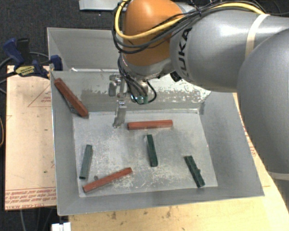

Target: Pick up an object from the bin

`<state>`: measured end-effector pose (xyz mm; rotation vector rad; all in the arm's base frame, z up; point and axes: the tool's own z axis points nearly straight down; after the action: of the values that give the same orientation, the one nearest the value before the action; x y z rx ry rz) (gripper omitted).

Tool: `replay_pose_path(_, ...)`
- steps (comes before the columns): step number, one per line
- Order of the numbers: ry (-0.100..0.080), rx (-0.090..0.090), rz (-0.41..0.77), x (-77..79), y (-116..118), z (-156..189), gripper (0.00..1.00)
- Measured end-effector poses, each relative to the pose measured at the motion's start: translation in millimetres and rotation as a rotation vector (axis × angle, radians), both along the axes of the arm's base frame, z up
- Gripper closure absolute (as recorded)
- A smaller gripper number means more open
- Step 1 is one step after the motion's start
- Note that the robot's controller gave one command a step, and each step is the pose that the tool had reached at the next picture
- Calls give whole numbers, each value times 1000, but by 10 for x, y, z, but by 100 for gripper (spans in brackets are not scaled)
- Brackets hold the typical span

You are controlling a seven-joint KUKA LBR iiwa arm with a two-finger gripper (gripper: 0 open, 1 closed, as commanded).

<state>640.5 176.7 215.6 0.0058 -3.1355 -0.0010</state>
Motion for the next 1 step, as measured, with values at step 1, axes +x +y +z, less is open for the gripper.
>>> replay_pose_path(1, 2, -4, 57, -283, -1084, -1039, 0)
